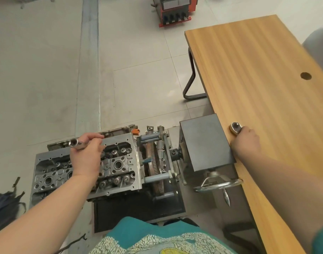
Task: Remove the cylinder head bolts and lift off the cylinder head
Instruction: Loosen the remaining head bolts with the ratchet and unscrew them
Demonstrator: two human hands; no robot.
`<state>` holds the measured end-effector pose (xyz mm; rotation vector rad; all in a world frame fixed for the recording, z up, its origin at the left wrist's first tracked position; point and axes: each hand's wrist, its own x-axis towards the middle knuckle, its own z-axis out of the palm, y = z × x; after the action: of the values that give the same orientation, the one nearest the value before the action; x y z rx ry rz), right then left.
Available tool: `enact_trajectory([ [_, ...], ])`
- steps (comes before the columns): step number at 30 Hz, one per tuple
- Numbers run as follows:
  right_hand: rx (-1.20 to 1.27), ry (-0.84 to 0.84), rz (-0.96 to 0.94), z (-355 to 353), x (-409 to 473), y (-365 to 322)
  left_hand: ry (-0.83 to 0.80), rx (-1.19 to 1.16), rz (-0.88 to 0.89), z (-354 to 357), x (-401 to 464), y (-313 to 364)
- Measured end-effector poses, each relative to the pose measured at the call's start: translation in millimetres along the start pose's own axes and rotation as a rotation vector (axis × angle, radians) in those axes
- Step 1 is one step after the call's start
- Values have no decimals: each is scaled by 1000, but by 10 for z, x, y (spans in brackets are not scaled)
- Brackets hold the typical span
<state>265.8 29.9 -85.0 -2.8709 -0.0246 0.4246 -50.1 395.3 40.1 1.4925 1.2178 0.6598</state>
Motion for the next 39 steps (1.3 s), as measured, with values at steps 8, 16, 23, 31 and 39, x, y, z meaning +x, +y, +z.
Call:
enact_trajectory([
  [8, -48, -70, 74, 143, 211, 100, -32, -7, 54, -7, 25, -33],
  [16, 215, -97, 177, -28, 204, 79, -54, -5, 41, -4, 5, -25],
  [23, 689, -149, 213, -642, -205, -701, -145, 62, 35, -90, -18, 18],
  [31, 789, -768, -61, -1017, -1486, -1977, -360, 91, 22, -243, 29, 63],
  [39, 637, -855, -306, -1257, -2690, -3051, -519, 33, 21, -359, 116, 130],
])
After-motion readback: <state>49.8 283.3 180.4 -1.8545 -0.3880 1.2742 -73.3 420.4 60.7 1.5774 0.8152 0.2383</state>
